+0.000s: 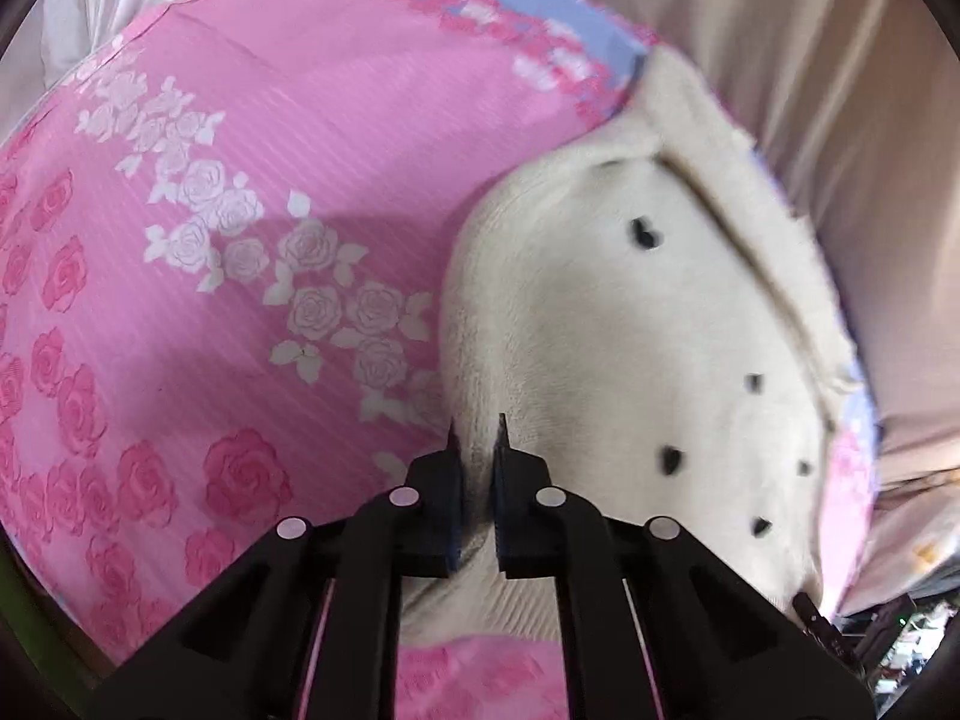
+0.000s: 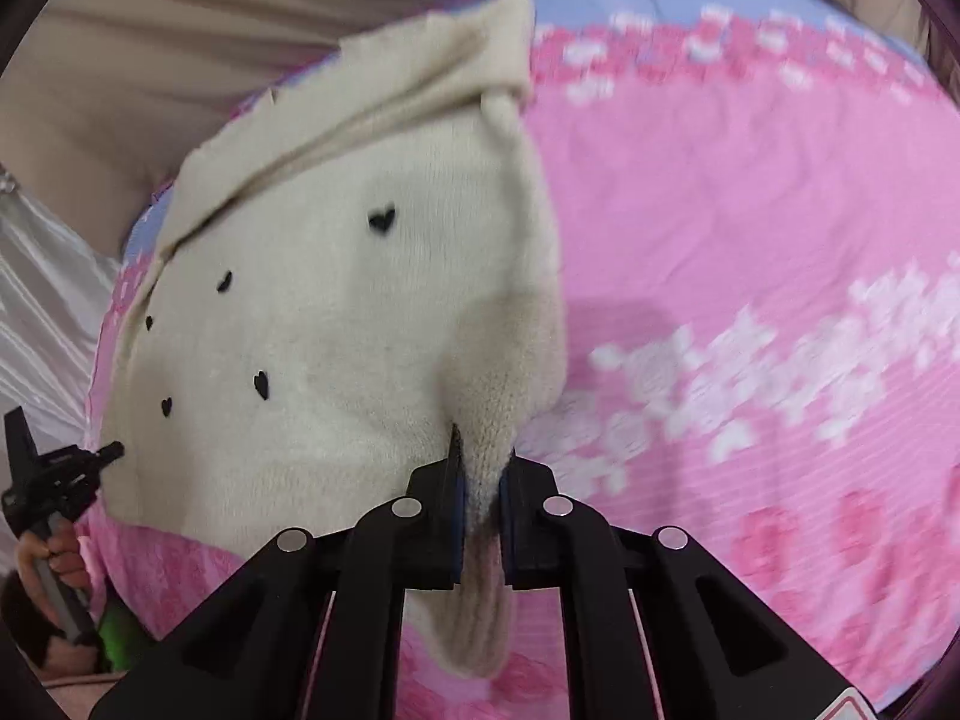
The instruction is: Fold small clothes
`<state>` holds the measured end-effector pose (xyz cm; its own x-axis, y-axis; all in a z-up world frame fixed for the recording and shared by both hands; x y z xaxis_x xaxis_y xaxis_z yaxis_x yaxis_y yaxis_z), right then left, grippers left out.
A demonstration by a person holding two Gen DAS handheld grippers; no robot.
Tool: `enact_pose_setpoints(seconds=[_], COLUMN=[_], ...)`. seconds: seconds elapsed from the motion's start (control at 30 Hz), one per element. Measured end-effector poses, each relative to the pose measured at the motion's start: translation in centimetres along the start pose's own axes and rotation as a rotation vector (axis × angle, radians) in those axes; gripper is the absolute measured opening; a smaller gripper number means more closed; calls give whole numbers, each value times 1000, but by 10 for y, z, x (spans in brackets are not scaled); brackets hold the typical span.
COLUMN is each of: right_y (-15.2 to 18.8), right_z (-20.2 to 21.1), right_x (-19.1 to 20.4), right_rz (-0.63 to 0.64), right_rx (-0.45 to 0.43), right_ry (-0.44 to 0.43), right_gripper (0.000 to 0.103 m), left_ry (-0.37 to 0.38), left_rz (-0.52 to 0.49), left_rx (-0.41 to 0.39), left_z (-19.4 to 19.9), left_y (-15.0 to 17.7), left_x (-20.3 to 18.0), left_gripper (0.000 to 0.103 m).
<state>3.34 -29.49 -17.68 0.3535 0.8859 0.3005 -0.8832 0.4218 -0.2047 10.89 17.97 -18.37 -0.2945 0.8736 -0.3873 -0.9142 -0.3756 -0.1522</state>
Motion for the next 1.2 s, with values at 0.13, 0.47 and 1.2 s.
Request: enact_pose_setpoints(seconds=[0.13,0.47,1.2], right_y=[3,106,-249], right_z=[47,21,-64], right_x=[-22,-98,-82], right_rz=[44,24,-43], right_rx=[-30,250,-56], right_ry=[52,136,-25], right_gripper=[6,10,12], left_ry=[60,-32,-19], left_rz=[-60,-91,-187], left_rx=[60,286,-38], left_z=[20,-9,-80], left_y=[35,118,-148], left_x=[-13,14,-126], left_gripper=[5,7,9])
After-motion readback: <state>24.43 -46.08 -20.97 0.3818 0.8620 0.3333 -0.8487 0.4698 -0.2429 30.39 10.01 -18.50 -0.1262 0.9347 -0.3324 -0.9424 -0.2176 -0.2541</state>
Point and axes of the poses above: each gripper's, at about its wrist camera, not at the fingertips, and z roughly against the way its jaws point, x to its left, y to its underside, the point moved 6 cm from there along -z, roughly the way its jaws point, and after that the axes turned 5 degrees about x, right-handed, at the moved point
